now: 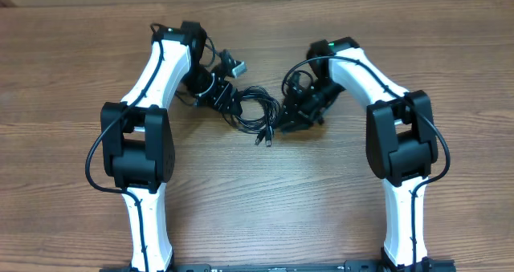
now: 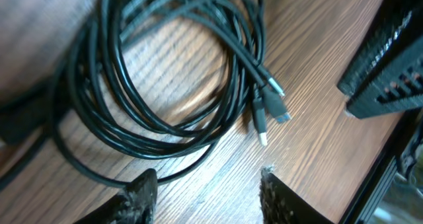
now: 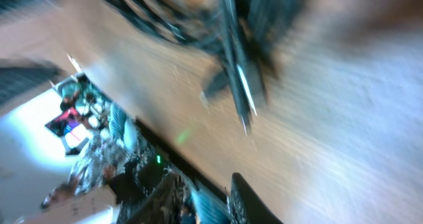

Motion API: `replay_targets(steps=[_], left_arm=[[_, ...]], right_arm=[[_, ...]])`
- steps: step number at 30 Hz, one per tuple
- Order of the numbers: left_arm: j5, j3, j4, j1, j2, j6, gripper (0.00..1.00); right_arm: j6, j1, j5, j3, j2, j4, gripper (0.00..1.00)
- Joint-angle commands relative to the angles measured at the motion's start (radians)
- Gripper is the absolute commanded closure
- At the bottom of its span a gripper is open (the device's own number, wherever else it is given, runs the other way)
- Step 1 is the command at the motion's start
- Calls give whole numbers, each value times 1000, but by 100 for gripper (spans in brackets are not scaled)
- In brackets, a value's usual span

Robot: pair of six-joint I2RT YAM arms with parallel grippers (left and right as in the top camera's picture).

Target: Untangle cables

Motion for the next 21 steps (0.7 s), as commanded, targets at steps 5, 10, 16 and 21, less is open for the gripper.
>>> replay_targets(steps=[5, 10, 16, 21], left_arm=[[-131, 37, 124, -21, -2, -420, 48], [-349, 37, 169, -97, -2, -471, 48], [-557, 31, 191, -175, 2, -549, 48], [-590, -10, 265, -180, 4, -567, 53]], right_arm=[[-95, -113, -13, -3, -5, 17, 77], [-77, -123, 12, -3, -5, 55, 76], [-77, -123, 41, -3, -5, 86, 76], [-77, -123, 41, -3, -5, 103, 75]])
